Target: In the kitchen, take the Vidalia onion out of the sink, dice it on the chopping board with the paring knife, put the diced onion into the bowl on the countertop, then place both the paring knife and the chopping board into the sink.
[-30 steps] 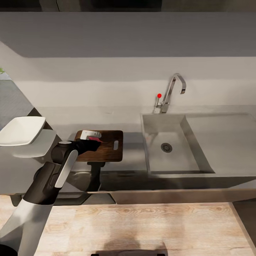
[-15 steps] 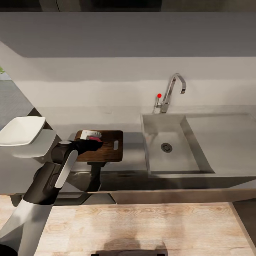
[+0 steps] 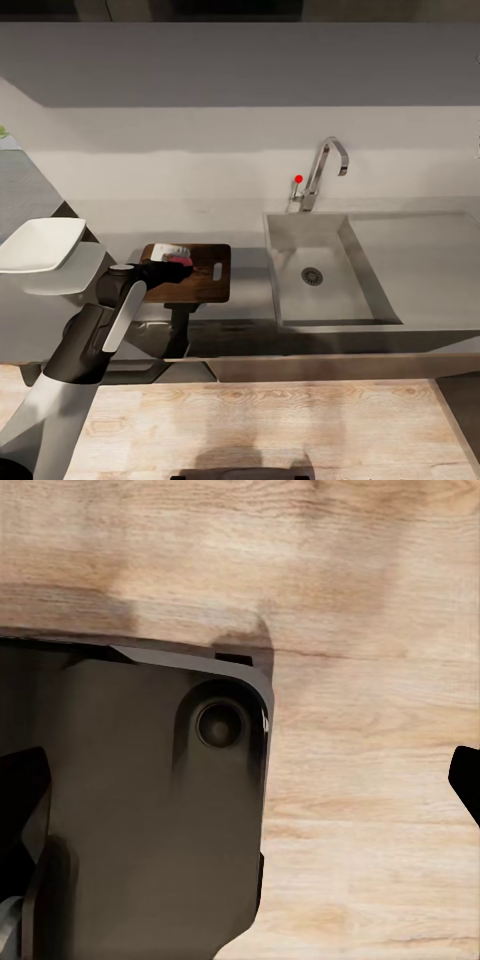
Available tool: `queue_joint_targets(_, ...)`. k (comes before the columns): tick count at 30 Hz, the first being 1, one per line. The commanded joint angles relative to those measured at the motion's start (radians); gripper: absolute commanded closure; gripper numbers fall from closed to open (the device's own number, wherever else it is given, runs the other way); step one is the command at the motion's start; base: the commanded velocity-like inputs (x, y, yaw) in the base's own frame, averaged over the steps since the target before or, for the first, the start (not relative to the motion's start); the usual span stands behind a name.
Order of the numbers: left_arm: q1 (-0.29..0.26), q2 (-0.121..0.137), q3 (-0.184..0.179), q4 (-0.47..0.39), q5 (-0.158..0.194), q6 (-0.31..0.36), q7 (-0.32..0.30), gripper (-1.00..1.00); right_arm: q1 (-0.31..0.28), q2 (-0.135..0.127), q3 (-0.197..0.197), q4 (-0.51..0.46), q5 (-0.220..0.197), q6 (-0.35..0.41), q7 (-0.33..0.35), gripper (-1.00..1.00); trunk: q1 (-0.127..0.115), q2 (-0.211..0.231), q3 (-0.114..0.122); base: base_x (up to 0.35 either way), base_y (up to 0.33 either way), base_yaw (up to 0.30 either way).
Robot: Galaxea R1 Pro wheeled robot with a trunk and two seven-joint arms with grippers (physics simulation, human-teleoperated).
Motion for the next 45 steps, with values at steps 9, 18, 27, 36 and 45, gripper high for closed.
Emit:
queue_joint_targets(9,-0.001,0.001,-0.002,-0.001,0.01,0.003,0.01,-1.0,0.0,-0.001,0.009,0.0,-0.009,-0.003,-0.004,-1.0,0.0,-0.002,-0.001,-0.285,0.0,0.0)
queue_joint_targets(18,-0.001,0.001,-0.002,-0.001,0.01,0.003,0.01,-1.0,0.0,-0.001,0.009,0.0,-0.009,-0.003,-0.004,-1.0,0.0,-0.002,-0.001,-0.335,0.0,0.0)
queue_joint_targets(27,-0.001,0.001,-0.002,-0.001,0.01,0.003,0.01,-1.0,0.0,-0.001,0.009,0.0,-0.009,-0.003,-0.003,-1.0,0.0,-0.002,-0.001,-0.336,0.0,0.0)
queue_joint_targets(36,0.0,0.001,-0.003,0.0,0.01,0.003,0.011,-1.0,0.0,-0.001,0.009,0.0,-0.009,-0.003,-0.004,-1.0,0.0,-0.002,-0.001,-0.314,0.0,0.0)
queue_joint_targets(45,0.078,0.001,-0.004,-0.009,0.01,-0.001,0.01,-1.0,0.0,-0.001,0.009,0.0,-0.009,-0.003,-0.004,-1.0,0.0,-0.002,-0.001,-0.047,0.0,0.0)
